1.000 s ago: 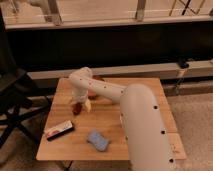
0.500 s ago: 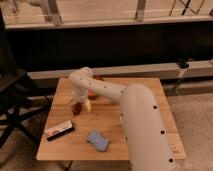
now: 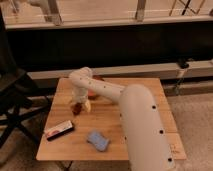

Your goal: Place the pepper in the ceramic cup

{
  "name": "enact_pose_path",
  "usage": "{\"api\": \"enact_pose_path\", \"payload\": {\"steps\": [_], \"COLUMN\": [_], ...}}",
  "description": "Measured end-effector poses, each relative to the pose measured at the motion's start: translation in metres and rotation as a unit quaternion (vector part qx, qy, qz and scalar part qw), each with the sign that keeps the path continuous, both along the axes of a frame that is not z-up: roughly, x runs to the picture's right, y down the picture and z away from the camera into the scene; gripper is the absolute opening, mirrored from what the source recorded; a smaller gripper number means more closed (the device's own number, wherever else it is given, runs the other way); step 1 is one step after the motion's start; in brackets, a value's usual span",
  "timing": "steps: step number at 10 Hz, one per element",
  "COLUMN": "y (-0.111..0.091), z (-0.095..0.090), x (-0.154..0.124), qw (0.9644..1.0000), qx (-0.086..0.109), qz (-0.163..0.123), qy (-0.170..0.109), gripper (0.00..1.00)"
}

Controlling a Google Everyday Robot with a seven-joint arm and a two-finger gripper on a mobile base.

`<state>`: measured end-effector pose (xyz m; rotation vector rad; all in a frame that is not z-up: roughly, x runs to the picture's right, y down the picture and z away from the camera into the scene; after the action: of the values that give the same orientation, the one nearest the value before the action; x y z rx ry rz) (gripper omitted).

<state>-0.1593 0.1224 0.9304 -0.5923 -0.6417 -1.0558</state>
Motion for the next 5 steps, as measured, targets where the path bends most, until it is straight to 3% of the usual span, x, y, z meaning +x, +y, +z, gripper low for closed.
{"api": "enact_pose_path", "payload": {"steps": [1,3,5], "y": [0.0004,0.0008,0.0025], "z": [-0.0002,-0.0004,-0.001], "x": [-0.0004,-0.0007,0.0], "qw": [1.0,1.0,0.9999], "qx": [-0.002,-0.005,-0.01], "qz": [0.0,-0.001,-0.003], "qy": [-0.001,-0.001,-0.002], "gripper": [0.79,0.68,0.67]}}
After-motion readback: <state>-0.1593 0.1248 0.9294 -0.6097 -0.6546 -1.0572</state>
